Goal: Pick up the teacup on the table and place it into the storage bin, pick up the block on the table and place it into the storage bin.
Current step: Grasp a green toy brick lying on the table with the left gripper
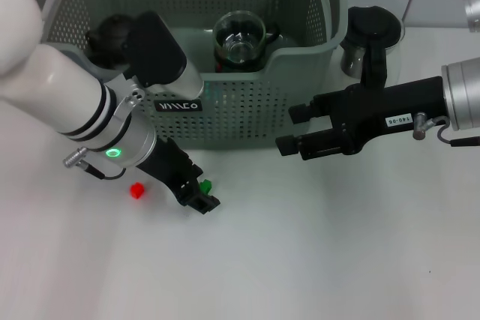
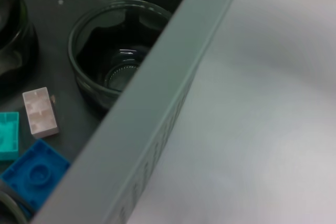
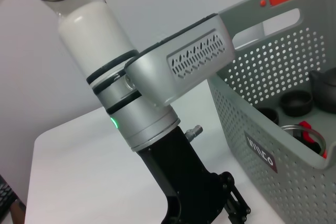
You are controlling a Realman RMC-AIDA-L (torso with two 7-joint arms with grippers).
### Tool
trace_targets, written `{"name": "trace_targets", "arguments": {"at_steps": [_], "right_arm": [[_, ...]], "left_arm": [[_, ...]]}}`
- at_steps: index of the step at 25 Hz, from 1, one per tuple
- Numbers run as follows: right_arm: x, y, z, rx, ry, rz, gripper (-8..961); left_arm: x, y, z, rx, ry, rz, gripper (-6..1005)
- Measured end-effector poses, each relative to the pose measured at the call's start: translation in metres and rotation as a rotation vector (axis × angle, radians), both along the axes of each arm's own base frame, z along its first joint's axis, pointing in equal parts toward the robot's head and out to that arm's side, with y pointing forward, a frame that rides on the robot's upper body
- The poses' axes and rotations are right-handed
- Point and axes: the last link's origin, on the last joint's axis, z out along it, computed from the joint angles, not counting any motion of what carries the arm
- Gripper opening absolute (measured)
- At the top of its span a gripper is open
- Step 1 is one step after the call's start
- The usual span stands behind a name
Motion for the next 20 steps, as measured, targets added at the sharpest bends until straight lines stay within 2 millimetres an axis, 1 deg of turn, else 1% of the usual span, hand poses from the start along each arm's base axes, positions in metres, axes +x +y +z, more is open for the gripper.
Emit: {"name": "trace_targets", "arguments": {"at_steps": [3,9,13,20], "right_arm": [[0.0,0.0,0.0,0.0,0.0,-0.001,748],[0.001,0.0,0.001,0.002,-0.001,-0.003,749],[0.002,0.0,0.001,0.001,-0.001,-0.004,748],[0.002,-0.001,0.001,0.001,-0.001,-0.005,748]], "left_arm": [[0.0,0.001,0.0,0.005,0.006,-0.006,658],[-0.005,0.005,0.005,0.034,0.032,-0.009,540],[-0.009,0.007,0.008,0.055,0.065,-0.006,535],[-0.007,0.005,0.01,0.045,0.059,-0.013,525]]}}
